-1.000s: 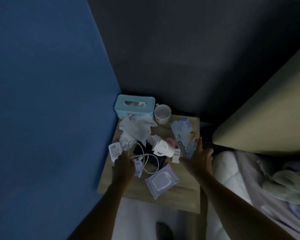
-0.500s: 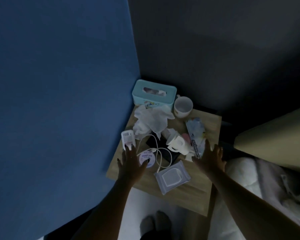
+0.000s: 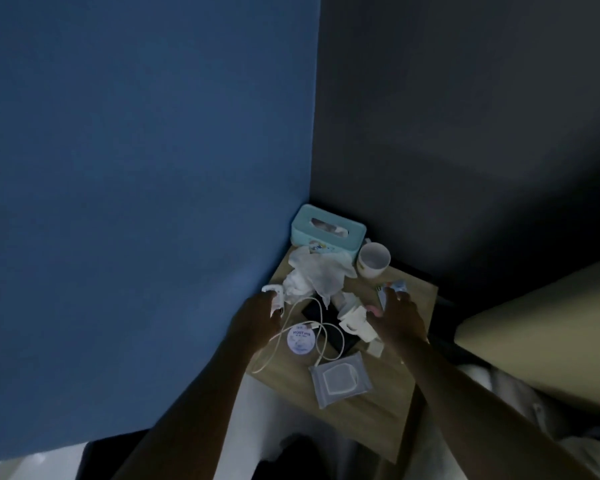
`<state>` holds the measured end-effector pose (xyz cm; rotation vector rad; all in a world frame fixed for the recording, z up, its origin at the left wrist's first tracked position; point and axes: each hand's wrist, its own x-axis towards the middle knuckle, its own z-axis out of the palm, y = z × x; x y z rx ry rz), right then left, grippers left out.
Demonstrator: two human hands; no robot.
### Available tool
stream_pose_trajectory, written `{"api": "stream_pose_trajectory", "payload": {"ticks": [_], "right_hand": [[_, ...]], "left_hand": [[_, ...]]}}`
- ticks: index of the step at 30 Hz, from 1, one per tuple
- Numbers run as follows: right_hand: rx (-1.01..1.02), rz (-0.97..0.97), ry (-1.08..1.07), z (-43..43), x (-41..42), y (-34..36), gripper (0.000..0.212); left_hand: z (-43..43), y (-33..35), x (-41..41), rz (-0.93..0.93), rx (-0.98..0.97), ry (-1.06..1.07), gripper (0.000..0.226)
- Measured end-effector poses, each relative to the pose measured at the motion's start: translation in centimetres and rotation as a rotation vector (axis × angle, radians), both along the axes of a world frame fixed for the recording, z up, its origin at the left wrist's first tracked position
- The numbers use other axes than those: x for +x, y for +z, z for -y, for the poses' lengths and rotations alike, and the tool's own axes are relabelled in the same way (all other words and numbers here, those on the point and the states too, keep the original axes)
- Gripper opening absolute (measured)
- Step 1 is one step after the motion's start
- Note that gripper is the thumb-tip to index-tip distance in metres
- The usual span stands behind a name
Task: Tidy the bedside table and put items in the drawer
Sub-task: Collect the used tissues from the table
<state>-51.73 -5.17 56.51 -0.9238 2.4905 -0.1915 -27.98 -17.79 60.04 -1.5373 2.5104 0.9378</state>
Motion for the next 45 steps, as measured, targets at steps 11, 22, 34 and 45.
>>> {"api": "stream_pose_trajectory", "payload": {"ticks": [11,22,34,45], "right_hand": [[-0.189,-0.030,0.204,-0.1,-0.9,-1.9,0.042],[-0.383,-0.018,0.383,-3.6,-1.4,-7.1,0.055],[-0.531,0.066,0.421,-12.9,-2.7,-9.5,0.060],[-0.582,0.199,0.471,-4.8,-3.8,-9.5,0.090]], "left_hand": [[-4.4,-2.4,-3.4,-0.137,-0.058,0.120,0.037],[-13.3,-7.1,-4.1,-0.116,-0.239,0.226,0.040],[-24.6,-8.4,-6.3,-0.139,-0.333,0.353,0.048],[-13.5,-8.8,-8.4,-0.106,-0.359,0.318,0.076]]}}
